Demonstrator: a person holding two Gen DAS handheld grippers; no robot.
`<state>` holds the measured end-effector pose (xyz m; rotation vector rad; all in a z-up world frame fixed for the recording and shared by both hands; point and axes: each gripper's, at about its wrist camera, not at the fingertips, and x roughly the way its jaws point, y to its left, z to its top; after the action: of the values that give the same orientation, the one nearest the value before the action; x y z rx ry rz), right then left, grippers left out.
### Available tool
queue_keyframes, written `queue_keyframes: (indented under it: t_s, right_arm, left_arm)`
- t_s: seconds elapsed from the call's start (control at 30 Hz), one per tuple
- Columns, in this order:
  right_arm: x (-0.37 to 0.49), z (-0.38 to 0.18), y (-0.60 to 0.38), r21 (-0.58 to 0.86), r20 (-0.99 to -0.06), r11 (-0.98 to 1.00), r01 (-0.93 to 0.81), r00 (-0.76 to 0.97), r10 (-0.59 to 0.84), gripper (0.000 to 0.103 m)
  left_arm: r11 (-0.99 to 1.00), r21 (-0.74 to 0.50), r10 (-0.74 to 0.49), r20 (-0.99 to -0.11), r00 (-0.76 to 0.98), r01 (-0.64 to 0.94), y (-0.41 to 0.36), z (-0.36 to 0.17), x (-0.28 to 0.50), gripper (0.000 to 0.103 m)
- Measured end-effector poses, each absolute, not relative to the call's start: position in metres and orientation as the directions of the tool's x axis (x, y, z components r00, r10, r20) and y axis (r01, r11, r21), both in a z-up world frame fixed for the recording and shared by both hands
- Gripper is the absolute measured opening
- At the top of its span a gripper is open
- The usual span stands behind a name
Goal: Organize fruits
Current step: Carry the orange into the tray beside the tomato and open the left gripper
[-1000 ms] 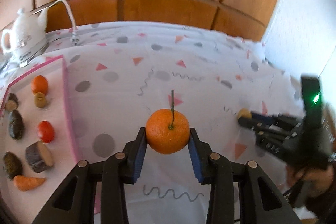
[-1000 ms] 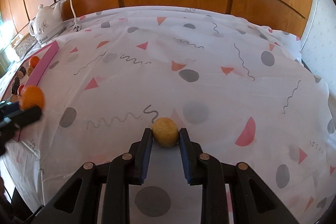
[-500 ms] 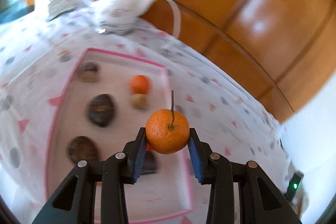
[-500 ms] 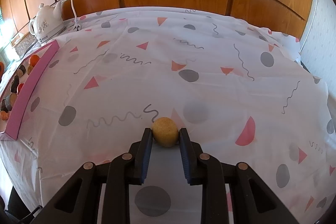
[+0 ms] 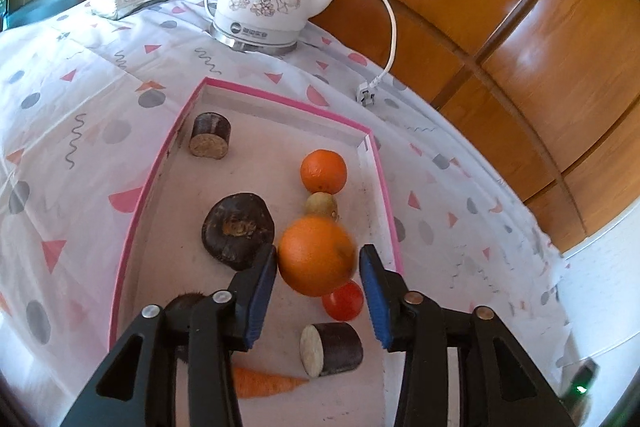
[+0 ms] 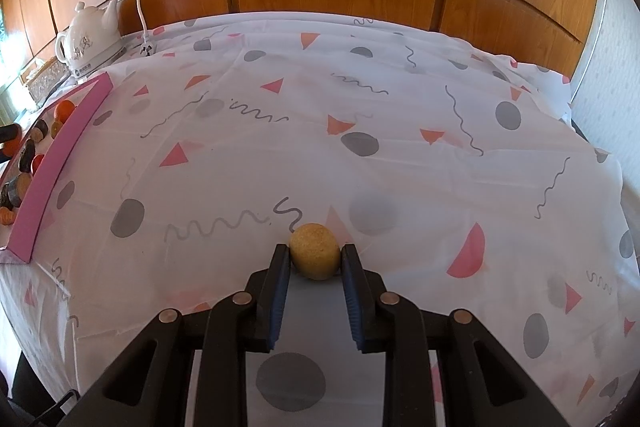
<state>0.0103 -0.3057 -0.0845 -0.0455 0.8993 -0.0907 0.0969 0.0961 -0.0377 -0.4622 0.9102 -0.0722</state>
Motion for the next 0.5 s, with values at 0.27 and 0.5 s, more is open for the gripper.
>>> queue_keyframes:
  t_s: [0.27,0.5]
  right_arm:
    - [0.01,-0.085,-0.306,-0.077,-0.78,0.995,0.061,0.618,-0.098,0.026]
    - [0.01,-0.085,-0.306,-0.074,-0.778,0.995,0.064,0.621,-0.098,0.026]
  left_arm:
    - [0.954,-0.249,-0.093,-0.771,0.63,-0.164,0.08,-0.039,0.078,0.05]
    - [0.958,-0.215,-0.046,-0.768,0.638,-0.189,0.072,-0.039,0.055,0.052]
